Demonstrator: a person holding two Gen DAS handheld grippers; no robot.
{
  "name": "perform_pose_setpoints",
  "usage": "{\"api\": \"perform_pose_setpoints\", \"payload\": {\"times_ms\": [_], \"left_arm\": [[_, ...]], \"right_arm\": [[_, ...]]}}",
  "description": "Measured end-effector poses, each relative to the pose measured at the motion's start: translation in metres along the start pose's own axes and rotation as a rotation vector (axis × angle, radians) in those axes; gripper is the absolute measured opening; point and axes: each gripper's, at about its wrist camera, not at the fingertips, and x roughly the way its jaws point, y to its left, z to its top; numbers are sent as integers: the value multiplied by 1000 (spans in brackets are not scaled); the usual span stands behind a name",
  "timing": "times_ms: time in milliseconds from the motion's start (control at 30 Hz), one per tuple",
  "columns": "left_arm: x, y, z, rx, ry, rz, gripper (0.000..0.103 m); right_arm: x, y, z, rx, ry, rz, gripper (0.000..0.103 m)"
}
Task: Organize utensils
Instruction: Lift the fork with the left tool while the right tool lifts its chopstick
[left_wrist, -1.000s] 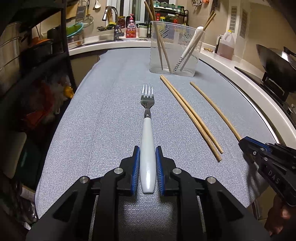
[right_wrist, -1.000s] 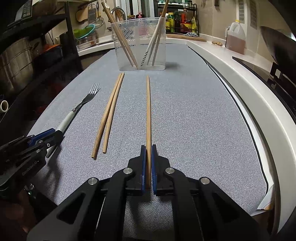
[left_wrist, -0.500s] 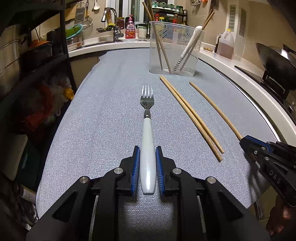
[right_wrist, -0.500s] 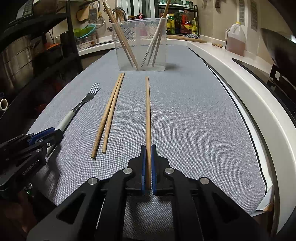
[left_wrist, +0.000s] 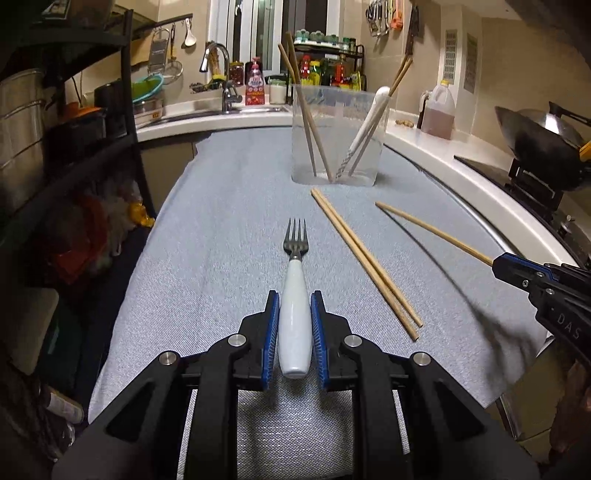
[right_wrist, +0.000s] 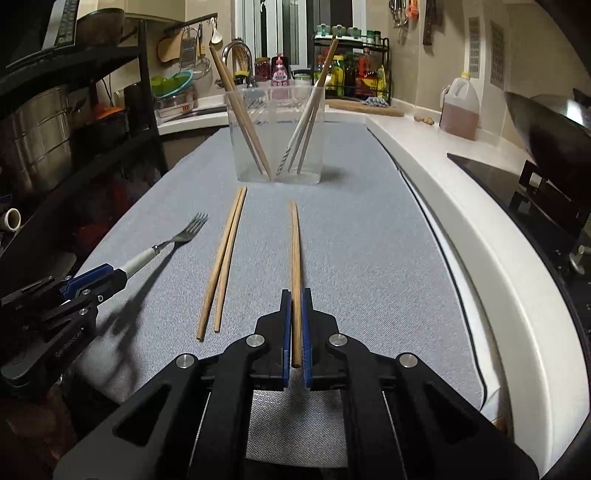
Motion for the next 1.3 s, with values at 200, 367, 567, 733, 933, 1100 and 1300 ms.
{"api": "perform_pose_setpoints", "payload": {"times_ms": [200,367,567,733,933,1100,1300], "left_arm": [[-12,-1,7,-3,-65,-14,18],[-19,-4,11,13,-106,-18,18],[-24,-7,16,15,-140,-22,18],[-26,-5,21,2,-155,-33,18],[-29,1,32,-30,-163,-55,18],[-32,7,52,-52,-182,-56,17],[-34,15,75,-75,-189,-54,17]], "right_arm": [[-20,-1,16,-21,-63,-7,5],[-29,1,24,-31,-90,-6,5],[-37,0,33,-34,-120,1,5],[-40,3,42,-40,-139,3,5],[-45,2,60,-41,-166,4,5],[-48,4,79,-45,-185,16,5],[-54,10,103,-48,-217,31,5]]}}
